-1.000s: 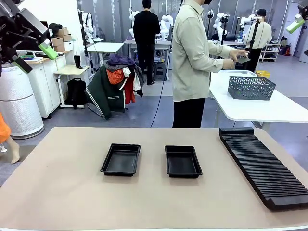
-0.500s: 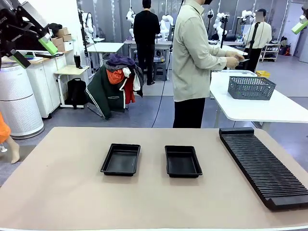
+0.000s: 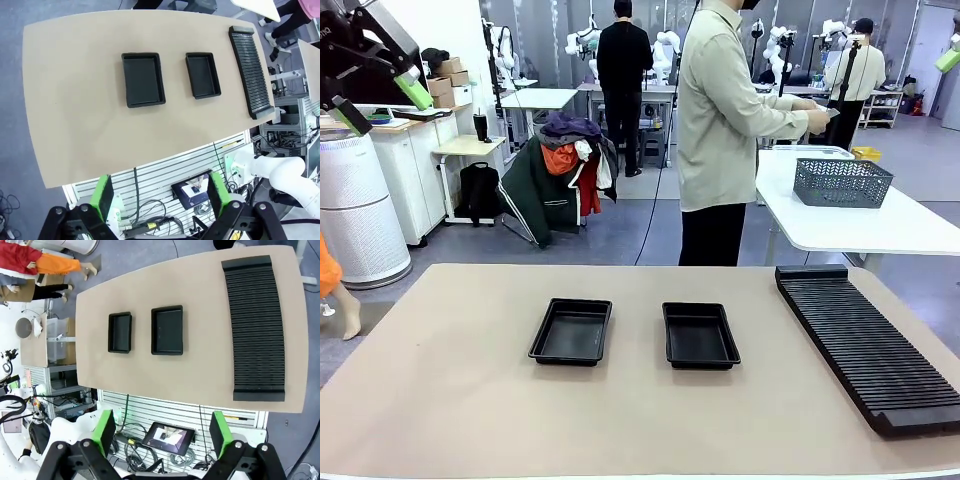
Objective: Inspect and transfer BCBs to ESD trays.
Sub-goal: Pick up the Blank PCB from the PCB Rack and place it in the left ESD tray.
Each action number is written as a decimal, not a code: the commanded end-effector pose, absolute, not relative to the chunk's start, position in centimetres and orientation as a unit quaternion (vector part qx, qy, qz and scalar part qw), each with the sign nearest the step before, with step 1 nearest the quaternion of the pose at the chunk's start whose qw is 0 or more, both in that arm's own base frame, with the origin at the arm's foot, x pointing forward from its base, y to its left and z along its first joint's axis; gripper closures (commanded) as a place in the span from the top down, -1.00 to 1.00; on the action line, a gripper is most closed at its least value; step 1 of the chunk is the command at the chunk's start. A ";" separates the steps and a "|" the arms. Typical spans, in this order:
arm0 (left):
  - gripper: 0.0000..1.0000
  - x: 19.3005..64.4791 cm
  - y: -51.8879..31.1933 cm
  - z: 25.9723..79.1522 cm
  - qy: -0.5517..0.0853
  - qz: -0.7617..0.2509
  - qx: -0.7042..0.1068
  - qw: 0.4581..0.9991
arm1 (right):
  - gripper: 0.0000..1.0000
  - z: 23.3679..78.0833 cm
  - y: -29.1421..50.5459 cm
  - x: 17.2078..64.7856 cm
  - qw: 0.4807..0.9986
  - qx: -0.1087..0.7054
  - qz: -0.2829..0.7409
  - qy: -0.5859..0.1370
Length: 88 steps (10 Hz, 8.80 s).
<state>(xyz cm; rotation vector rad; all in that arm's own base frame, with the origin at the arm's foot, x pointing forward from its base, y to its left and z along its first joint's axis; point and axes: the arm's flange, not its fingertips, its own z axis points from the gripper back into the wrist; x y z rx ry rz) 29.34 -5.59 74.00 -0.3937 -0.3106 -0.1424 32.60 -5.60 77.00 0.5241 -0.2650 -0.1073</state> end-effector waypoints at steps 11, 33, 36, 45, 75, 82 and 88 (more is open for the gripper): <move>1.00 29.4 -5.9 74.8 -0.153 -0.076 -0.186 0.968 | 1.00 77.3 -5.0 32.6 0.957 0.254 -0.048 -0.132; 1.00 29.6 -6.4 76.9 -0.177 -0.011 -0.159 0.971 | 1.00 77.3 -5.0 32.6 0.957 0.254 -0.048 -0.132; 1.00 29.4 -6.3 76.7 -0.177 -0.028 -0.171 0.969 | 1.00 77.3 -5.0 32.6 0.957 0.254 -0.048 -0.132; 1.00 29.4 -6.3 76.7 -0.177 -0.028 -0.171 0.969 | 1.00 77.3 -5.0 32.6 0.957 0.254 -0.048 -0.132; 1.00 29.4 -6.3 76.7 -0.177 -0.028 -0.171 0.969 | 1.00 77.3 -5.0 32.6 0.957 0.254 -0.048 -0.132; 1.00 29.4 -6.3 76.7 -0.177 -0.028 -0.171 0.969 | 1.00 74.3 -4.7 35.1 0.968 0.112 0.134 -0.182; 1.00 29.4 -6.3 76.7 -0.177 -0.028 -0.171 0.969 | 1.00 65.6 -5.8 38.9 0.903 0.016 0.398 -0.161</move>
